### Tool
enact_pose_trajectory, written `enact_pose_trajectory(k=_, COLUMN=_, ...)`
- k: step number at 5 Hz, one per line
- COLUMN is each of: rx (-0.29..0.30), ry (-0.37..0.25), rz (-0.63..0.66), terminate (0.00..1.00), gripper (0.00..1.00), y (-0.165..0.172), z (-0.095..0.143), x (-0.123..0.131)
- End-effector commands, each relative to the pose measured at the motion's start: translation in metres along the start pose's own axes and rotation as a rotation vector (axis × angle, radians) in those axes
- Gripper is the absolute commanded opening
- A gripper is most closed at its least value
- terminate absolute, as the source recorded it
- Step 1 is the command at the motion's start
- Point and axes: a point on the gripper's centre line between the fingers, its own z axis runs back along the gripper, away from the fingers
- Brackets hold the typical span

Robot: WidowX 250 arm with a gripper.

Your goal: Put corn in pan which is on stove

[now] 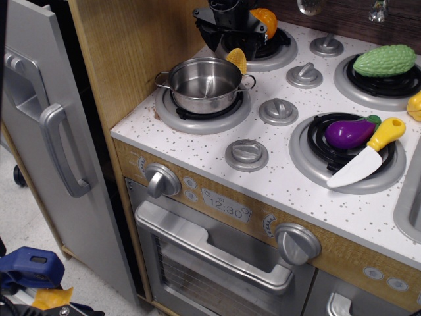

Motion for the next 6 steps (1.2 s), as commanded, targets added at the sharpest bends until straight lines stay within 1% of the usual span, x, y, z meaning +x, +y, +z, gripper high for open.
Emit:
enact_pose_trajectory(k=1, rx=0.0, ry=0.0, rz=0.0, terminate=0.0, gripper=1.0, y=0.0, z=0.0, x=0.0)
enact_pose_trajectory(k=2, rx=-0.017, ry=-0.007, rz=-0.001, terminate=0.0, gripper=1.0, y=-0.001, z=-0.006, x=0.003)
enact_pose_trajectory(k=3, rx=-0.047, ry=-0.01, rz=-0.01, terminate=0.0, gripper=1.0, y=-0.001, z=-0.014, x=0.008)
enact_pose_trajectory(k=4, rx=-0.054, ry=-0.015, rz=-0.004, terminate=0.0, gripper=1.0, y=-0.003, z=-0.017, x=0.007)
enact_pose_trajectory(k=5, rx=-0.051, ry=-0.011, rz=-0.002, terminate=0.0, gripper=0.0, y=-0.003, z=-0.018, x=0.011)
enact_pose_trajectory(k=6, rx=-0.029, ry=-0.023, rz=-0.031, terminate=0.0, gripper=0.0, y=0.002, z=-0.01, x=0.019)
